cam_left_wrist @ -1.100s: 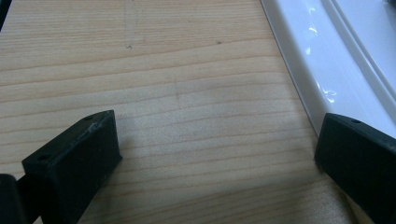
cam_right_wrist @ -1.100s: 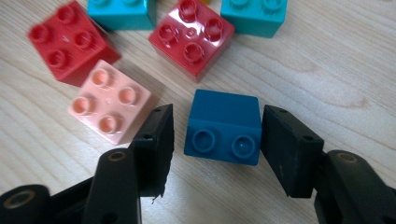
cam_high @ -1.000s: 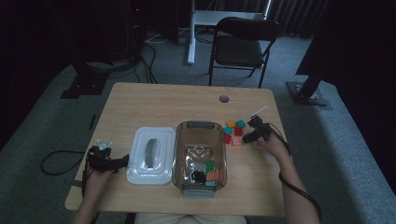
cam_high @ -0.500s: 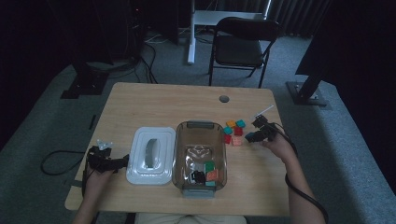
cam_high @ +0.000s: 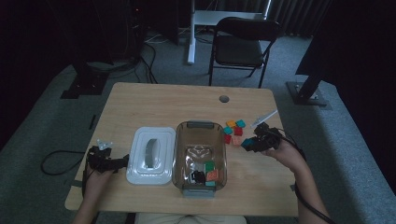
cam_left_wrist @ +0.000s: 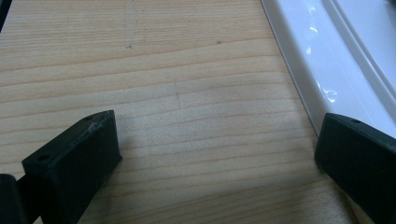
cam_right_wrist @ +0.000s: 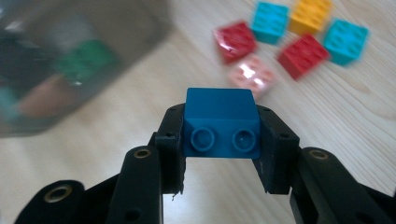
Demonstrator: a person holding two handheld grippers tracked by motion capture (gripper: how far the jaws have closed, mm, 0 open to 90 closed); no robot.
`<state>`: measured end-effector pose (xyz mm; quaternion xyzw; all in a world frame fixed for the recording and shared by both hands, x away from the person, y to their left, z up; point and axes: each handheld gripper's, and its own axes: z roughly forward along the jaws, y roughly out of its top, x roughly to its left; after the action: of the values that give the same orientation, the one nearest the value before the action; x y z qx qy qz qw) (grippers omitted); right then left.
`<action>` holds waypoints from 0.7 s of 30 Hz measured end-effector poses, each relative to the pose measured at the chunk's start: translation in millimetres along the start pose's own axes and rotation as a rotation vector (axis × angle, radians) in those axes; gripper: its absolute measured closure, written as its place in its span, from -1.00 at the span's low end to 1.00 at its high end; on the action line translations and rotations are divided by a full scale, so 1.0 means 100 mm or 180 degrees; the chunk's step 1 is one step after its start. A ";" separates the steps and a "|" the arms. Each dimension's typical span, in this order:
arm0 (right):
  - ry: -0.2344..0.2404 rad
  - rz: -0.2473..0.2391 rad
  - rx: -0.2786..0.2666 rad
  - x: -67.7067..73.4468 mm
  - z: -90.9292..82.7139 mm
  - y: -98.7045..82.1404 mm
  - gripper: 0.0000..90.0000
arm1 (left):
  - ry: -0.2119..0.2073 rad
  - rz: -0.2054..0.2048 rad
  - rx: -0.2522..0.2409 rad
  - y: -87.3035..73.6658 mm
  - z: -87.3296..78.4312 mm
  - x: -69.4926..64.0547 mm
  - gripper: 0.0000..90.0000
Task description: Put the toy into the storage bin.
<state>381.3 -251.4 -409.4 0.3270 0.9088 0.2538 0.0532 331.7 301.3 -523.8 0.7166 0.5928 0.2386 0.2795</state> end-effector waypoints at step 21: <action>0.0389 -0.0960 -0.0212 0.86 -0.49 0.41 0.30 | 0.0000 0.0000 0.0000 0.00 0.00 0.00 -0.99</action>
<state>324.6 -192.7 -340.7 0.1688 0.9402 0.2923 0.0461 331.7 301.3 -523.8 0.7166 0.5928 0.2386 0.2795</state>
